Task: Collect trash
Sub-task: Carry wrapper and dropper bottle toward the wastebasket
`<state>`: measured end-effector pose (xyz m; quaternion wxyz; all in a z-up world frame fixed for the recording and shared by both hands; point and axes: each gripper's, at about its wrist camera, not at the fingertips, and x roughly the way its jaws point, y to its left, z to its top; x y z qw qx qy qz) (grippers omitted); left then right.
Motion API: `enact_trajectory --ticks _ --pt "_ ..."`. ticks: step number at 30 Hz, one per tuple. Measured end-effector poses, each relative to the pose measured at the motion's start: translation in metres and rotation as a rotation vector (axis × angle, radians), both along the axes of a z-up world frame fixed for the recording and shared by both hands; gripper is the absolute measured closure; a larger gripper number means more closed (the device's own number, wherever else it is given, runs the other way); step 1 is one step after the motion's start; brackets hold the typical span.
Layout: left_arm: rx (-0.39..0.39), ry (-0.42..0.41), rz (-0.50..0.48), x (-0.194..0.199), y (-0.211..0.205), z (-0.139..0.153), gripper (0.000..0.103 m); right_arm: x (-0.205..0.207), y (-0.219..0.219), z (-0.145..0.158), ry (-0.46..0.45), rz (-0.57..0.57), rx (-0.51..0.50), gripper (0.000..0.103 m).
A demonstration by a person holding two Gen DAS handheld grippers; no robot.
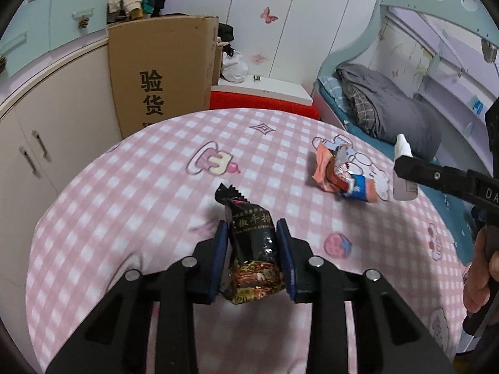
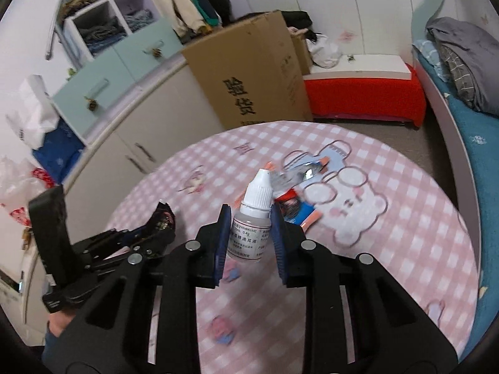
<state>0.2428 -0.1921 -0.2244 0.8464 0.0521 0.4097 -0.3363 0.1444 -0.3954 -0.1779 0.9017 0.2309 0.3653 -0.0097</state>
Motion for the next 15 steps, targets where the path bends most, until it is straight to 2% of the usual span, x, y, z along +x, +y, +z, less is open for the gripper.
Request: enact_trajectory --ticks 8,15 --pt "-0.061 -0.022 0.070 -0.033 0.055 0.019 0.074 -0.004 0.048 0.018 -0.030 0.075 -0.021 0.077" --pt "-0.118 -0.061 0.187 -0.055 0.126 0.041 0.074 0.006 0.103 0.033 -0.065 0.158 -0.030 0.077"
